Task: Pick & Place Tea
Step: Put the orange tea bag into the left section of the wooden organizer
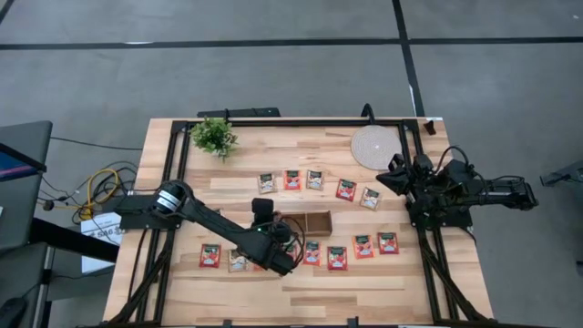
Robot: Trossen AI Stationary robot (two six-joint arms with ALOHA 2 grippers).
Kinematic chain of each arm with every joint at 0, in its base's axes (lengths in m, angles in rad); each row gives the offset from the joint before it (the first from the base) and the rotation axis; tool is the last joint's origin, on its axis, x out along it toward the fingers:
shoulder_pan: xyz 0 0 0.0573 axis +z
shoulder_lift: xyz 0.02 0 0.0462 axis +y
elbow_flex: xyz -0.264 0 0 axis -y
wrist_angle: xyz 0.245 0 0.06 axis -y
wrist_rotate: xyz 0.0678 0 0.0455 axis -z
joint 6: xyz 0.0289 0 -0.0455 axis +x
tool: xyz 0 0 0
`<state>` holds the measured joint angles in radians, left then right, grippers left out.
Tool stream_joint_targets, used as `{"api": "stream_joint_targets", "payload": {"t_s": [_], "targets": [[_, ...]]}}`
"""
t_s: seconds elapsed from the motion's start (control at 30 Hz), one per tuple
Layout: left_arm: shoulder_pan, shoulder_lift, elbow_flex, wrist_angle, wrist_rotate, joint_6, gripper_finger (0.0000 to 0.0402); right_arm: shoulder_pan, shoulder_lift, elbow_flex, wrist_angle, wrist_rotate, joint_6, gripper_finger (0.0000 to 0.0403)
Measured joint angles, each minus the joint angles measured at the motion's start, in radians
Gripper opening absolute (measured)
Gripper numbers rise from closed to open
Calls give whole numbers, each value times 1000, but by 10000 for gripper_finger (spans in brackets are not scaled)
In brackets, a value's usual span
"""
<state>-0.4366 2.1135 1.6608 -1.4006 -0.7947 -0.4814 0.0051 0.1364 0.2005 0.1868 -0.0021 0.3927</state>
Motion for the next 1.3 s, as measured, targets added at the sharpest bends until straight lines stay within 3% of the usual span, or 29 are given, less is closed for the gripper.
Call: {"api": "stream_joint_targets", "payload": {"t_s": [0.3,0.5,1.3], "targets": [[1,15,0,7,-1,-3,1,0,0,0,1,-1,0,0],[11,15,0,19,76,-13,1,0,0,0,1,-1,0,0],[50,14,-1,49,84,-63,1,0,0,0,1,-2,0,0]]}}
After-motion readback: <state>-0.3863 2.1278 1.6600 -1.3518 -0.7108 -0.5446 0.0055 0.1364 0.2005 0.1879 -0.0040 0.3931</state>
